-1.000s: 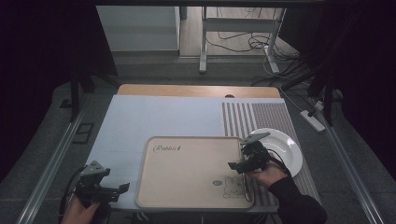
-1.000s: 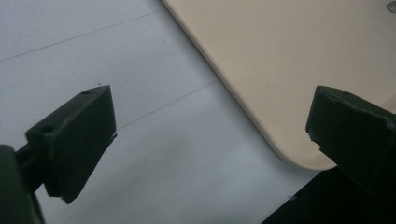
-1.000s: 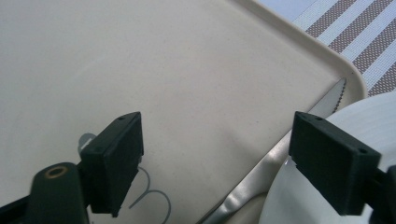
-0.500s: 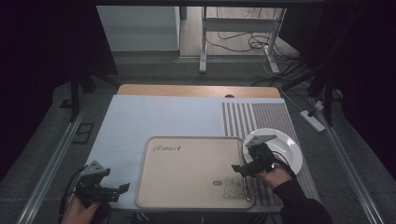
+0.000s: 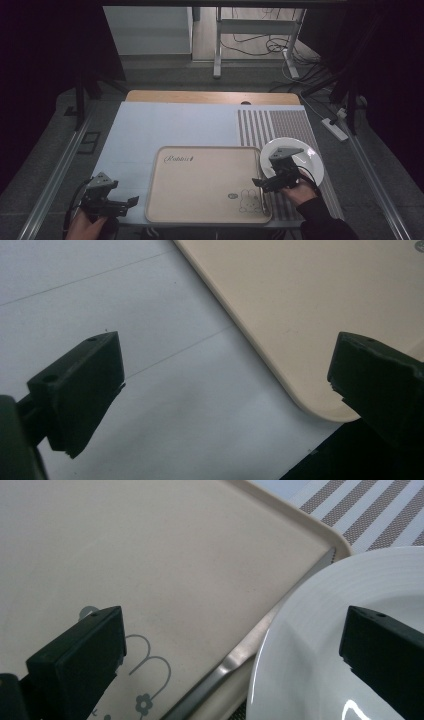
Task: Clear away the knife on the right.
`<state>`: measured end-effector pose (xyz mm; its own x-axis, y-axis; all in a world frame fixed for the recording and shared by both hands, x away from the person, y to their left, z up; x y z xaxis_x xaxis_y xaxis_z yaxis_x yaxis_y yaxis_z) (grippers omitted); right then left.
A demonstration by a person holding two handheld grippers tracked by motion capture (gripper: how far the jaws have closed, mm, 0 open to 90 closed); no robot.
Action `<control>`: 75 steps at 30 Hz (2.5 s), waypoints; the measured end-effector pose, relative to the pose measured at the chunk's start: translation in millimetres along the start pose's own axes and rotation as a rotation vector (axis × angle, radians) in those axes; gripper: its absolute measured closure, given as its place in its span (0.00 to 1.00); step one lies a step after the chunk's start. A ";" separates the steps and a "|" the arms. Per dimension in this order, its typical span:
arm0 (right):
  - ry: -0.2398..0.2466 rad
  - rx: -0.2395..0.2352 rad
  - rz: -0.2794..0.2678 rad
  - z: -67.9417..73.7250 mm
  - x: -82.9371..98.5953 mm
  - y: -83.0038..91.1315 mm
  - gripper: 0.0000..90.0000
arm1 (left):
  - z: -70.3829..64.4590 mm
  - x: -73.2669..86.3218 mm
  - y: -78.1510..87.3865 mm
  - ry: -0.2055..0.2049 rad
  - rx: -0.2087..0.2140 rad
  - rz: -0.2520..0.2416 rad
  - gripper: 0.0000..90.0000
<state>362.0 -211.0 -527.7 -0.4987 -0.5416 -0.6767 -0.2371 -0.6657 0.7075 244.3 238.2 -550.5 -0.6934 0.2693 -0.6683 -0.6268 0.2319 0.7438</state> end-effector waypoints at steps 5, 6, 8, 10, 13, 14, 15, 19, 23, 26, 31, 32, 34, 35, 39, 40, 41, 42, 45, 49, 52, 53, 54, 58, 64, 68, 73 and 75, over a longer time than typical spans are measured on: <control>0.002 0.014 -0.020 0.1 1.9 4.7 0.00 | -0.2 0.0 -0.1 -0.001 0.001 0.001 0.03; 0.000 0.017 -0.022 0.2 2.5 5.5 0.00 | -0.2 0.0 -0.1 -0.001 0.001 0.001 0.03; 0.003 0.023 -0.027 0.0 3.7 6.8 0.00 | -0.5 0.0 -0.2 -0.002 0.002 0.002 0.03; 0.004 0.030 -0.027 -0.2 5.2 8.2 0.00 | -0.8 0.0 -0.2 -0.002 0.002 0.002 0.03; 0.003 0.036 -0.031 -0.5 7.5 9.9 0.00 | -0.8 0.1 -0.2 -0.003 0.002 0.002 0.03; 0.000 0.038 -0.033 -0.6 8.3 10.6 0.00 | -0.8 0.1 -0.2 -0.004 0.002 0.003 0.03; -0.001 0.042 -0.033 -0.9 9.2 11.4 0.00 | -0.8 0.1 -0.2 -0.004 0.002 0.003 0.03; -0.013 0.053 -0.041 -2.5 12.9 14.9 0.00 | -0.8 0.1 -0.2 -0.004 0.002 0.003 0.03; -0.026 0.068 -0.054 -3.8 16.7 19.8 0.00 | -0.8 0.2 -0.2 -0.005 0.002 0.002 0.03; -0.036 0.081 -0.064 -4.9 20.0 24.0 0.00 | -0.7 0.2 -0.2 -0.005 0.002 0.003 0.03; -0.056 0.092 -0.077 -6.5 26.7 30.9 0.00 | -0.8 0.1 -0.2 -0.004 0.002 0.003 0.03; -0.059 0.095 -0.077 -6.8 28.3 32.2 0.00 | -0.9 0.2 -0.2 -0.004 0.003 0.003 0.03; -0.067 0.102 -0.081 -7.5 31.3 34.5 0.00 | -0.9 0.1 -0.2 -0.004 0.003 0.003 0.03; -0.072 0.106 -0.083 -8.1 32.9 35.7 0.00 | -0.9 0.1 -0.2 -0.004 0.003 0.003 0.03; -0.090 0.120 -0.086 -10.2 39.8 40.4 0.00 | -0.8 0.1 -0.2 -0.004 0.003 0.003 0.03; -0.093 0.124 -0.085 -10.9 41.7 41.5 0.00 | -0.8 0.2 -0.1 -0.004 0.003 0.002 0.03; -0.098 0.129 -0.084 -11.5 43.7 42.7 0.00 | -0.8 0.2 -0.1 -0.004 0.003 0.003 0.03; -0.103 0.131 -0.086 -11.6 45.3 43.5 0.00 | -0.8 0.2 -0.2 -0.004 0.003 0.002 0.03; -0.113 0.141 -0.086 -12.7 50.5 46.0 0.00 | -0.8 0.2 -0.1 -0.005 0.003 0.003 0.03; -0.130 0.152 -0.089 -14.1 56.4 48.9 0.00 | -0.9 0.1 -0.2 -0.004 0.004 0.003 0.03; -0.140 0.159 -0.092 -14.4 59.5 51.1 0.00 | -0.9 0.1 -0.2 -0.003 0.004 0.003 0.03; -0.140 0.160 -0.093 -14.5 60.3 51.8 0.00 | -0.8 0.1 -0.3 -0.002 0.004 0.003 0.03; -0.144 0.163 -0.094 -14.4 61.2 52.7 0.00 | -0.8 0.1 -0.2 -0.001 0.005 0.003 0.03; -0.154 0.169 -0.097 -14.7 64.7 55.6 0.00 | -0.6 0.1 -0.1 -0.003 0.005 0.002 0.03; -0.161 0.179 -0.106 -14.3 68.5 60.6 0.00 | -0.6 0.1 -0.1 -0.003 0.006 0.001 0.03; -0.169 0.187 -0.113 -13.9 70.2 64.0 0.00 | -0.9 0.2 -0.1 -0.003 0.006 0.002 0.03; -0.182 0.198 -0.117 -13.7 72.9 67.7 0.00 | -0.7 0.4 -0.1 -0.005 0.006 0.002 0.03; -0.186 0.204 -0.118 -13.9 74.0 69.4 0.00 | -0.6 0.4 -0.1 -0.004 0.006 0.002 0.03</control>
<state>320.2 -304.5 -531.5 -0.5970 -0.3507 -0.7215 -0.4559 -0.5917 0.6648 243.9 237.7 -550.9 -0.6930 0.2738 -0.6669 -0.6233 0.2375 0.7451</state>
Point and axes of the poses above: each handheld gripper's, and its own axes: y roughly backward along the jaws, x roughly out of its underside, z roughly to its left, the point moved 7 cm from there along -y, roughly forward along the jaws, and after that the axes turned 14 degrees about -x, right-handed, at the moved point
